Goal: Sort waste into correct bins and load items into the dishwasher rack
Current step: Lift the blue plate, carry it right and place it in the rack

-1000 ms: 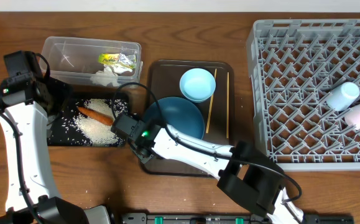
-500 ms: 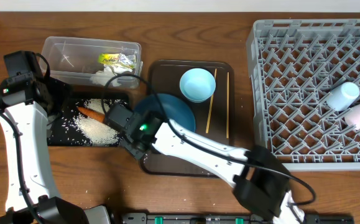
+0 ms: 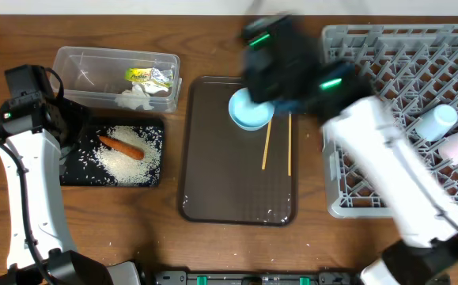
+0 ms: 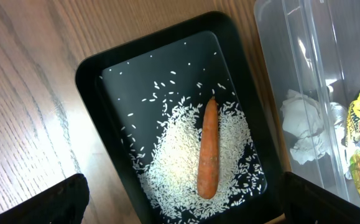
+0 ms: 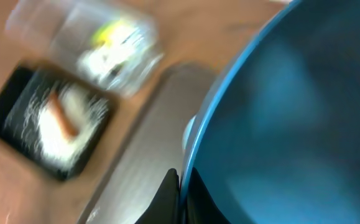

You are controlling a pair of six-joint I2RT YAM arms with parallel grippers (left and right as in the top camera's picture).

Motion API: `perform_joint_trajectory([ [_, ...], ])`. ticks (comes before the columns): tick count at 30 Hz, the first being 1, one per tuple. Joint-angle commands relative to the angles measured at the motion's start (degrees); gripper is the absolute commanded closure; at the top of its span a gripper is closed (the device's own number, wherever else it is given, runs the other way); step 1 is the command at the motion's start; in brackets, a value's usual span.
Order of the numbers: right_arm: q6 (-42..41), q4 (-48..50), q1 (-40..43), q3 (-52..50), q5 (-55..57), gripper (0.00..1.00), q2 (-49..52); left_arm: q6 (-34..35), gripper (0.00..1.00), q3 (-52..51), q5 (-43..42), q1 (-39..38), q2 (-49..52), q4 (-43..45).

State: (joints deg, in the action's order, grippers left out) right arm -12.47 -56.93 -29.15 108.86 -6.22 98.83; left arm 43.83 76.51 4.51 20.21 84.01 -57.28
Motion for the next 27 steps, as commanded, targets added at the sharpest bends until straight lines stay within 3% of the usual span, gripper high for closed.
perform_joint_trajectory([
  [1,4.85,1.42,12.48,0.98,-13.77,0.99,-2.29,-0.11,0.02,0.04,0.68,0.24,0.44,-0.35],
  [8,6.56,12.63,37.7,-0.83,-46.6,0.99,1.57,-0.13,0.02,0.04,0.68,0.24,0.44,-0.35],
  [13,4.04,21.77,47.58,-1.77,-62.05,0.99,7.63,-0.11,0.02,0.04,0.7,0.24,0.44,-0.35],
  [20,0.26,29.42,51.65,-1.77,-72.57,0.99,16.55,-0.11,0.02,0.04,0.68,0.24,0.44,-0.35],
  [27,-2.1,30.42,51.58,-1.77,-74.07,0.99,20.46,-0.11,0.02,0.04,0.7,0.24,0.44,-0.35],
])
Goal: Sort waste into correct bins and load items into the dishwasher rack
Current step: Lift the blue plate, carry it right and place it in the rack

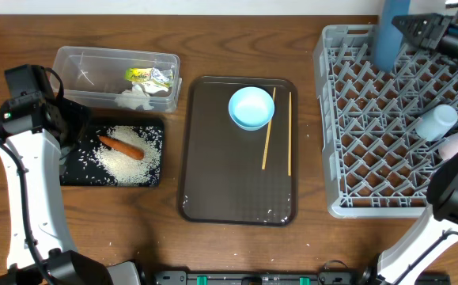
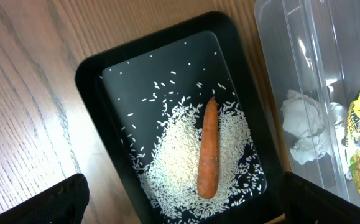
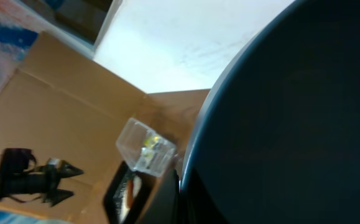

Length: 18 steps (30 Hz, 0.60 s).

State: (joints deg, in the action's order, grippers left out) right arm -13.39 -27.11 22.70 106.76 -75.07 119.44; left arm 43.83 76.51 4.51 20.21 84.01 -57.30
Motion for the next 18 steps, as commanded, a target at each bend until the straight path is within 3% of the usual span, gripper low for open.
perform_joint_trajectory([
  [1,-1.2,0.59,-0.26,0.33,-5.22,0.99,-0.04,-0.11,0.02,0.04,0.68,0.24,0.44,-0.33],
  [10,-3.32,-1.62,-0.22,0.31,-6.01,0.99,-0.04,-0.11,0.02,0.04,0.68,0.24,0.44,-0.33],
  [18,-3.32,-9.16,0.52,0.31,3.76,0.99,-0.04,-0.11,0.02,0.04,0.68,0.24,0.44,-0.33],
])
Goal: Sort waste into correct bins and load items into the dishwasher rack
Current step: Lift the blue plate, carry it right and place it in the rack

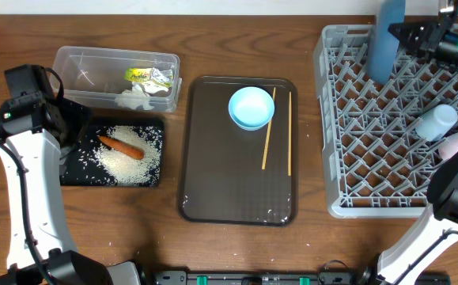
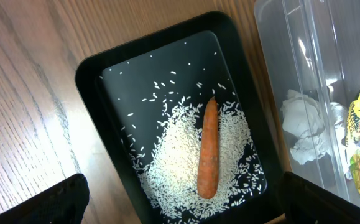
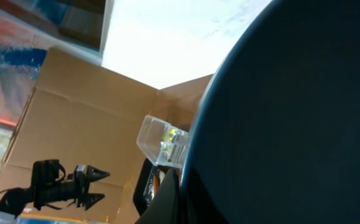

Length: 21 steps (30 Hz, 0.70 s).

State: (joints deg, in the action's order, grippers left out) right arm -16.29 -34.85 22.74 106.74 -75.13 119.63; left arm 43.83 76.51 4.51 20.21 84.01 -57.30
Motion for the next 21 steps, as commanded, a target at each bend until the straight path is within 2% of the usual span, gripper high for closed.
perform_joint_trajectory([
  [1,-0.42,-1.86,0.7,0.33,4.17,0.99,-0.24,-0.11,0.02,0.04,0.68,0.24,0.44,-0.33],
  [7,-0.42,-3.76,2.86,0.35,5.09,0.98,-0.26,-0.11,0.02,0.04,0.68,0.24,0.44,-0.33],
  [11,-1.7,-4.94,4.42,0.39,7.19,0.88,-0.94,-0.11,0.02,0.04,0.7,0.24,0.44,-0.33],
  [12,-1.99,-5.6,4.74,0.39,8.63,0.83,-1.33,-0.11,0.02,0.04,0.68,0.24,0.44,-0.35],
  [17,-1.92,-10.69,6.12,0.39,19.3,0.41,-5.33,-0.11,0.02,0.04,0.68,0.24,0.44,-0.33],
  [19,-1.92,-12.39,6.45,0.39,23.82,0.29,-7.74,-0.11,0.02,0.04,0.68,0.24,0.44,-0.33],
  [21,-2.1,-13.62,6.62,0.42,28.28,0.24,-10.64,-0.11,0.02,0.04,0.7,0.24,0.44,-0.33],
])
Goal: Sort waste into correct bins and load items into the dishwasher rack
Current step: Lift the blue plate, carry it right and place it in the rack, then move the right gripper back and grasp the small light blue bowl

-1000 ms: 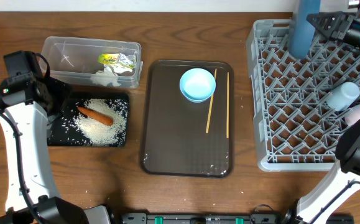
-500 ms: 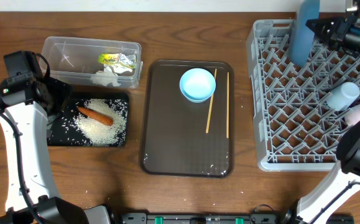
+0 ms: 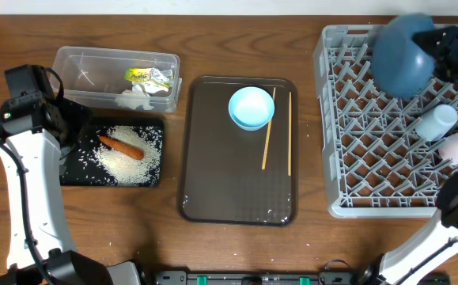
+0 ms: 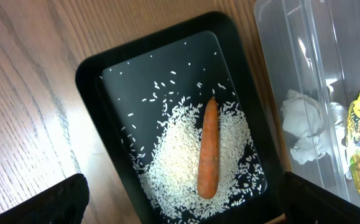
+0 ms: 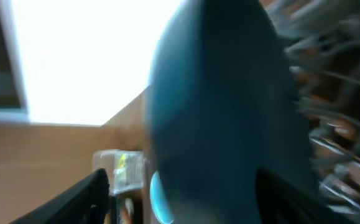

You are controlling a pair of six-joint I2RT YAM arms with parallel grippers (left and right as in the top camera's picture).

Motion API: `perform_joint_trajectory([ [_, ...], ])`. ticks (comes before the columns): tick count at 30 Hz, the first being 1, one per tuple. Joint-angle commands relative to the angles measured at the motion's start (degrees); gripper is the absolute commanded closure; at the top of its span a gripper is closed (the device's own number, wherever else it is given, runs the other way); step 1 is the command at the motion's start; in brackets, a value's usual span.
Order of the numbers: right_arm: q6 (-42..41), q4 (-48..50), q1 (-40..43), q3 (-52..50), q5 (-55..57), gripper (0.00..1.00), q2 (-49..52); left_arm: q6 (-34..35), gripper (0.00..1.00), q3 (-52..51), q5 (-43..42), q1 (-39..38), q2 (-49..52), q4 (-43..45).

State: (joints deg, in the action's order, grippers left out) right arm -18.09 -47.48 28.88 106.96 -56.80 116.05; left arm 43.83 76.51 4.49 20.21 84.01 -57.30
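A dark blue bowl (image 3: 403, 54) leans among the prongs at the far left of the grey dishwasher rack (image 3: 387, 158). My right gripper (image 3: 444, 46) is just to its right. In the right wrist view that gripper (image 5: 183, 194) stands open, with the blurred bowl (image 5: 223, 112) filling the space between its fingers. A light blue bowl (image 3: 251, 108) and two chopsticks (image 3: 266, 142) lie on the brown tray (image 3: 229, 182). My left gripper (image 4: 183, 200) hangs open above the black tray (image 4: 92, 81), which holds rice and a carrot (image 4: 208, 149).
A clear bin (image 3: 78, 67) with a crumpled tissue and a yellow wrapper (image 3: 148, 77) stands behind the black tray. A white cup (image 3: 436, 123) and a pink cup lie on the rack's right side. Bare wood runs along the front edge.
The dark blue bowl stood on edge at the rack's far left with my right gripper shut on its rim. Now it leans over, its round side showing, and the gripper is open. The left arm is unchanged.
My right gripper first held the dark blue bowl over the brown tray, beside the light blue bowl. Then it held it on edge over the rack's far left corner, and a little lower a moment later. Now the bowl lies tipped in the rack, let go.
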Motion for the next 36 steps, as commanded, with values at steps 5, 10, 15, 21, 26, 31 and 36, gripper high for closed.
perform_joint_trajectory([
  [5,-1.66,-2.82,0.44,0.2,20.72,0.1,-15.23,-0.11,0.02,0.04,0.7,0.24,0.44,-0.33],
  [10,-1.84,-3.78,-0.33,0.2,27.34,0.09,-23.1,-0.11,0.02,0.04,0.7,0.24,0.44,-0.33],
  [15,-1.14,-5.51,-3.3,0.2,32.7,0.09,-28.39,-0.11,0.02,0.04,0.7,0.24,0.44,-0.33],
  [21,0.35,-7.72,-10.47,0.2,36.85,0.1,-30.75,-0.11,0.02,0.04,0.7,0.24,0.44,-0.33],
  [26,2.54,-10.49,-20.39,0.17,38.6,0.04,-30.86,-0.11,0.02,0.04,0.7,0.24,0.44,-0.33],
  [31,3.15,-12.09,-32.06,0.15,38.71,0.01,-30.47,-0.11,0.02,0.04,0.72,0.24,0.44,-0.33],
  [36,2.8,-11.06,-44.33,0.15,44.52,0.01,-26.99,-0.11,0.02,0.04,0.7,0.24,0.44,-0.33],
])
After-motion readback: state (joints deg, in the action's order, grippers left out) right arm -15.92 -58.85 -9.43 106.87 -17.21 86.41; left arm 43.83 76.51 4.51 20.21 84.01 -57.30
